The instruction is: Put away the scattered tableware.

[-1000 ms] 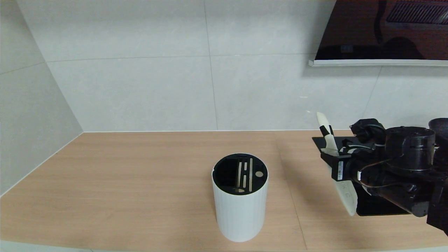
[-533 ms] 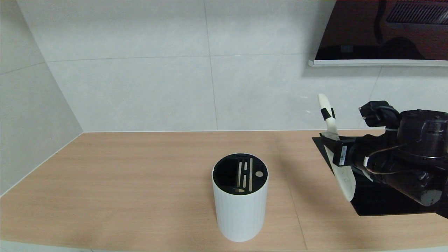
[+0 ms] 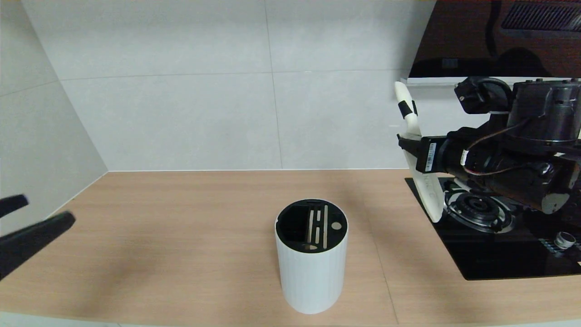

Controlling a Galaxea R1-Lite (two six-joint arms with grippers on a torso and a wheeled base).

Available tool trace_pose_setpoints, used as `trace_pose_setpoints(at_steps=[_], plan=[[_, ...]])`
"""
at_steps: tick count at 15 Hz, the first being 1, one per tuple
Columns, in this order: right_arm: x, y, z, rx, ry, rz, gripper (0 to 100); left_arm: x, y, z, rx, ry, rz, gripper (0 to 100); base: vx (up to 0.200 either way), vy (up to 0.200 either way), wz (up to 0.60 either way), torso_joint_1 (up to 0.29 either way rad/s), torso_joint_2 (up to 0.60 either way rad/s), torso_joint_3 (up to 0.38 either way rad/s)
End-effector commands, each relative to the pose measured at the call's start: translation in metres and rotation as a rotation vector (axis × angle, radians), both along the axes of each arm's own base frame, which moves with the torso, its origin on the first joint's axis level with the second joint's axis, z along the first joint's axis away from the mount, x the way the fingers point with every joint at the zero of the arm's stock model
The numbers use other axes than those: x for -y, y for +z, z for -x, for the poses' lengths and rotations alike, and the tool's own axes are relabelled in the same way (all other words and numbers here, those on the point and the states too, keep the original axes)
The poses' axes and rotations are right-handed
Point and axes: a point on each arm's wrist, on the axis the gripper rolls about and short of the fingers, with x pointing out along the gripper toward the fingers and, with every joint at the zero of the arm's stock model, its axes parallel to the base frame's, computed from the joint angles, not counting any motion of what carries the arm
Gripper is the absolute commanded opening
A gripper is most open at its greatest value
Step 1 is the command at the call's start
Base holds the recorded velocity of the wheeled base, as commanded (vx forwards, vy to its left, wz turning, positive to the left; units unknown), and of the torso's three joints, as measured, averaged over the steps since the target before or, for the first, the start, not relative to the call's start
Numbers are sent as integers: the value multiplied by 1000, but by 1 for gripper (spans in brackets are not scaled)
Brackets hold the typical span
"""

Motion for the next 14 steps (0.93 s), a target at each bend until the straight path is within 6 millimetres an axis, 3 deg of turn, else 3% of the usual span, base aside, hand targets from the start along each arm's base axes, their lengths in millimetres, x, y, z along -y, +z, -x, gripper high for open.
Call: trace_pose_setpoints(at_steps=[1,3,7,14], plan=[[-11,-5,12,-16,52,7,0,9,11,-84,-72,-32,-2,100,0,0,0,0,0,0],[-15,-6,21,-18,80,16,0,13,18,-106,-72,-46,3,100,0,0,0,0,0,0],[-22,-11,29,-31,112,19,0,26,7,-130,-97,-93,58,100,0,0,0,0,0,0],[-54,-17,62,-75,263,-23,0,78,-3,-129,-292,-357,321,100,0,0,0,0,0,0]])
